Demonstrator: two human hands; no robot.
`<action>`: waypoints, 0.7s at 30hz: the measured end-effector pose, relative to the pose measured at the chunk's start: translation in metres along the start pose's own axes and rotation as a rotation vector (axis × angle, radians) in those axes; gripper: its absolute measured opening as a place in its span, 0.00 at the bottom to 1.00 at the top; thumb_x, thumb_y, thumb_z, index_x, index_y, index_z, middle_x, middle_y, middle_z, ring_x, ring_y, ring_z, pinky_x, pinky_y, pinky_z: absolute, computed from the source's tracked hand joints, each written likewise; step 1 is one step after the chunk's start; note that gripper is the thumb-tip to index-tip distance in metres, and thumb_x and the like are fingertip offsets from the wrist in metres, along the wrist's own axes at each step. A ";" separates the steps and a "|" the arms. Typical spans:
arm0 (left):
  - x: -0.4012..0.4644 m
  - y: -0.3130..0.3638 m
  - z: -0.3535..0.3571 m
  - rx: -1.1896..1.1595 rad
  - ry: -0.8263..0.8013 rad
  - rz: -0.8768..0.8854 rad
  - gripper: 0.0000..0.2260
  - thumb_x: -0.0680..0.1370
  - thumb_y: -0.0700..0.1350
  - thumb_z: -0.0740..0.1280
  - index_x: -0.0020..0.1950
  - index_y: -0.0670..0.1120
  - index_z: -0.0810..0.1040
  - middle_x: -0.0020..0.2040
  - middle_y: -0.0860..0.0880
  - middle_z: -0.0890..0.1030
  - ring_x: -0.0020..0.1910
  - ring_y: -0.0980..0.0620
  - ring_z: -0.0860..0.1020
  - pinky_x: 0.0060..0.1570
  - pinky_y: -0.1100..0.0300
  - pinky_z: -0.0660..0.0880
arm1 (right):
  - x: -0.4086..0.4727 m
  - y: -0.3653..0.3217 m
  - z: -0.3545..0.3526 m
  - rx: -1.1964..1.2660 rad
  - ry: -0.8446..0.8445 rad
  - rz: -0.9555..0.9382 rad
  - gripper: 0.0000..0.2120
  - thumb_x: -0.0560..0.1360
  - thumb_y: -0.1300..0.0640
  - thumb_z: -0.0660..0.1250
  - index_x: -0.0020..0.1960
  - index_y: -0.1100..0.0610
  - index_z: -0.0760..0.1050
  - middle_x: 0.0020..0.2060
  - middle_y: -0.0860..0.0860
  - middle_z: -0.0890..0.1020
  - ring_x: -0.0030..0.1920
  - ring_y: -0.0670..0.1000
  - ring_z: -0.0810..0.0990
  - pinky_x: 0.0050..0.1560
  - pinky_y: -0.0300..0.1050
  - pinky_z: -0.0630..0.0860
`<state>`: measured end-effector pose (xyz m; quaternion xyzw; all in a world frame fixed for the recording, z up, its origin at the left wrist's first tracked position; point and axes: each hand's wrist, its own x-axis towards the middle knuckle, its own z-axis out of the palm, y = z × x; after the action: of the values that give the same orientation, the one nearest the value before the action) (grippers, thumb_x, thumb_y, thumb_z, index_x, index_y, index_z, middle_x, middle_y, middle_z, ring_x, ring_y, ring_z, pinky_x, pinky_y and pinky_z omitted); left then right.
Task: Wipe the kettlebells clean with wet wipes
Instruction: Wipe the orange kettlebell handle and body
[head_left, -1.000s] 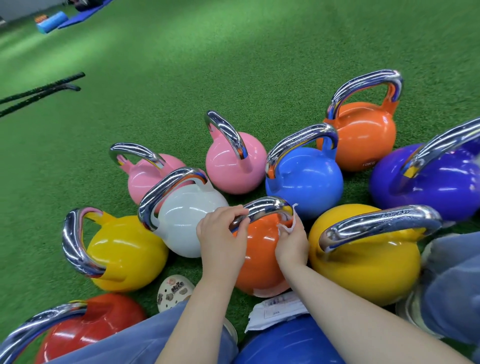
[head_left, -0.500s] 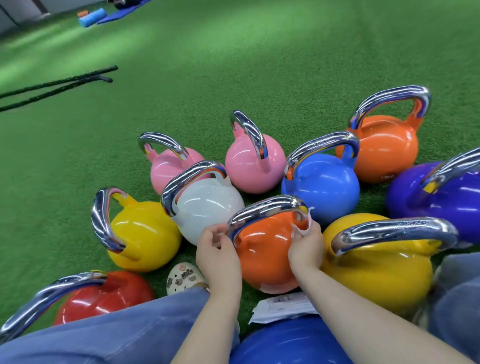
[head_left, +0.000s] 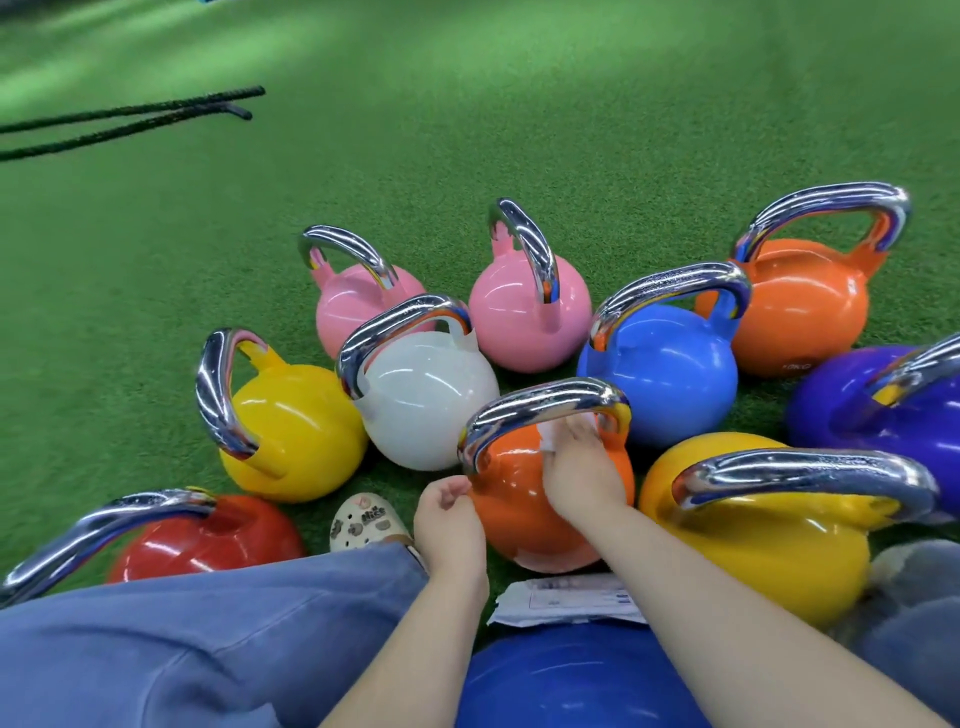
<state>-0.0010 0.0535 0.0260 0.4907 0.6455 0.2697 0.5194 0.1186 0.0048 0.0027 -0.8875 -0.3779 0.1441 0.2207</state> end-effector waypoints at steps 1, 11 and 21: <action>0.000 -0.001 -0.001 -0.006 -0.010 -0.042 0.13 0.75 0.31 0.55 0.46 0.45 0.76 0.46 0.48 0.77 0.45 0.51 0.73 0.40 0.61 0.67 | -0.001 0.001 0.001 -0.030 -0.009 -0.041 0.25 0.80 0.58 0.53 0.75 0.60 0.54 0.75 0.55 0.58 0.75 0.53 0.53 0.74 0.42 0.47; 0.007 -0.017 0.006 -0.034 -0.237 -0.454 0.15 0.81 0.37 0.52 0.63 0.42 0.73 0.57 0.43 0.77 0.44 0.51 0.73 0.40 0.59 0.66 | -0.020 -0.025 0.019 -0.345 -0.007 -0.349 0.27 0.63 0.55 0.49 0.50 0.56 0.83 0.50 0.50 0.83 0.54 0.53 0.82 0.61 0.52 0.71; 0.013 -0.017 -0.004 -0.023 -0.178 -0.364 0.13 0.77 0.31 0.54 0.33 0.41 0.68 0.30 0.46 0.63 0.28 0.51 0.61 0.28 0.60 0.59 | -0.061 -0.037 0.058 -0.327 0.007 -0.265 0.29 0.66 0.58 0.49 0.60 0.65 0.77 0.59 0.61 0.79 0.63 0.58 0.66 0.64 0.53 0.61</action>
<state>-0.0110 0.0594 0.0075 0.3817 0.6720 0.1343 0.6201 0.0302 -0.0010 -0.0228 -0.8545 -0.5090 0.0474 0.0921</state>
